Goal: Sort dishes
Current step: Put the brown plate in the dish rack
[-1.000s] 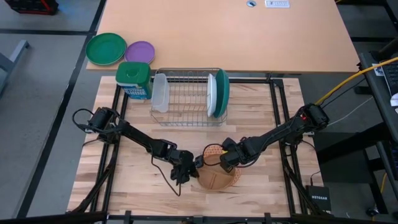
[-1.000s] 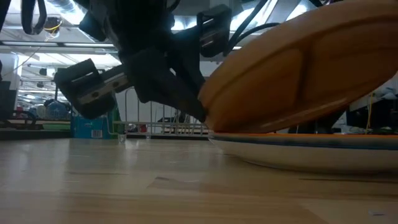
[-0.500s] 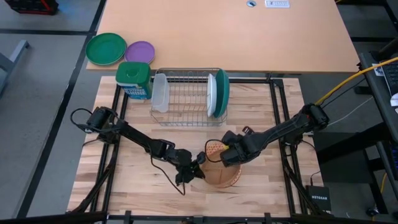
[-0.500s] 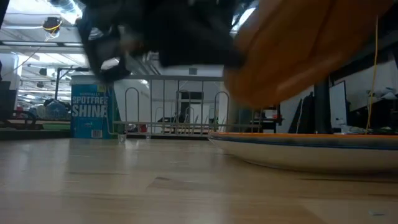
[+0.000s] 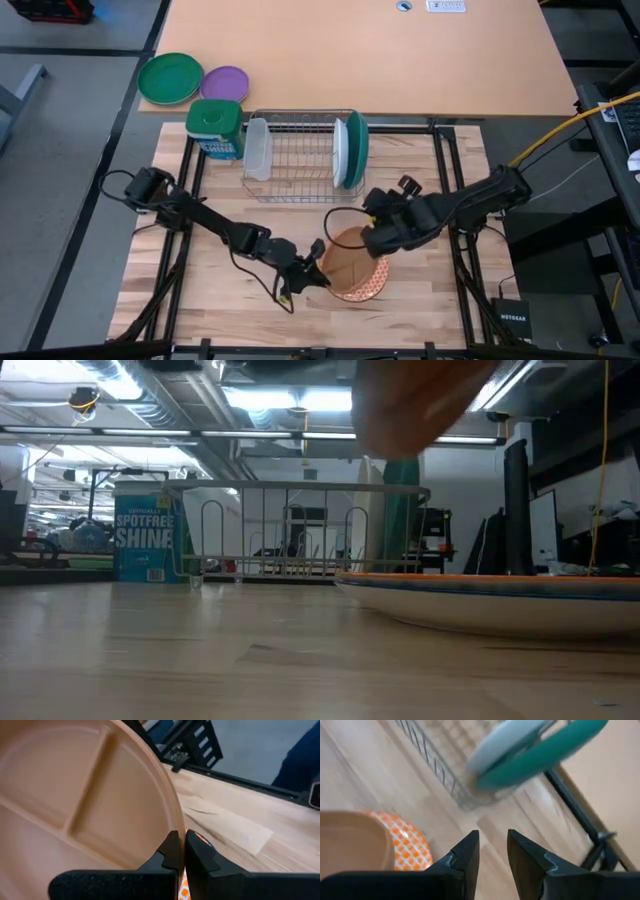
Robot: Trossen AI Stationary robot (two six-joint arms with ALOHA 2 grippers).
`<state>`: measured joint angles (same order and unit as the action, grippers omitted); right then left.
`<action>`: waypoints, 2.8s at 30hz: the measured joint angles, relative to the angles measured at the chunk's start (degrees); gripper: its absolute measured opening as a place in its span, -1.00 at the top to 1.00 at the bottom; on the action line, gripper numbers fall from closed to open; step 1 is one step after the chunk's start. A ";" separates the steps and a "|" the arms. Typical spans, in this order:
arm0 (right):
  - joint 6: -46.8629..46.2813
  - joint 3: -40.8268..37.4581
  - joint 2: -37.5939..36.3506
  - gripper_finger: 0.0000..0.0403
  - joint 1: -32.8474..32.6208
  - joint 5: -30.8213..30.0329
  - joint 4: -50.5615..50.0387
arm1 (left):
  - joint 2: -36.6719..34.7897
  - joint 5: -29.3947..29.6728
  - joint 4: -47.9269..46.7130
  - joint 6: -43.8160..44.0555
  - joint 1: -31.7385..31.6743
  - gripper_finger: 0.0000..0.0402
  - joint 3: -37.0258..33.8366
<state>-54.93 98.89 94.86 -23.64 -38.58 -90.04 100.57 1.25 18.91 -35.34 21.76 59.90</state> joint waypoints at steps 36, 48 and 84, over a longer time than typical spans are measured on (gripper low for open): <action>11.92 3.95 -26.21 0.49 0.02 -23.98 0.04 | -30.12 19.19 -4.64 56.29 -19.89 1.00 -4.08; 4.56 -10.36 -30.46 0.49 0.02 -23.94 0.00 | -29.55 -1.12 4.59 71.12 -38.05 1.00 -15.31; -5.26 -21.39 -30.94 0.49 0.04 -22.26 1.64 | -21.67 -8.15 22.57 89.20 -41.53 1.00 -26.25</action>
<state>-60.18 77.49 63.92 -23.60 -60.84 -88.40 78.90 -6.90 41.47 53.87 -19.77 33.65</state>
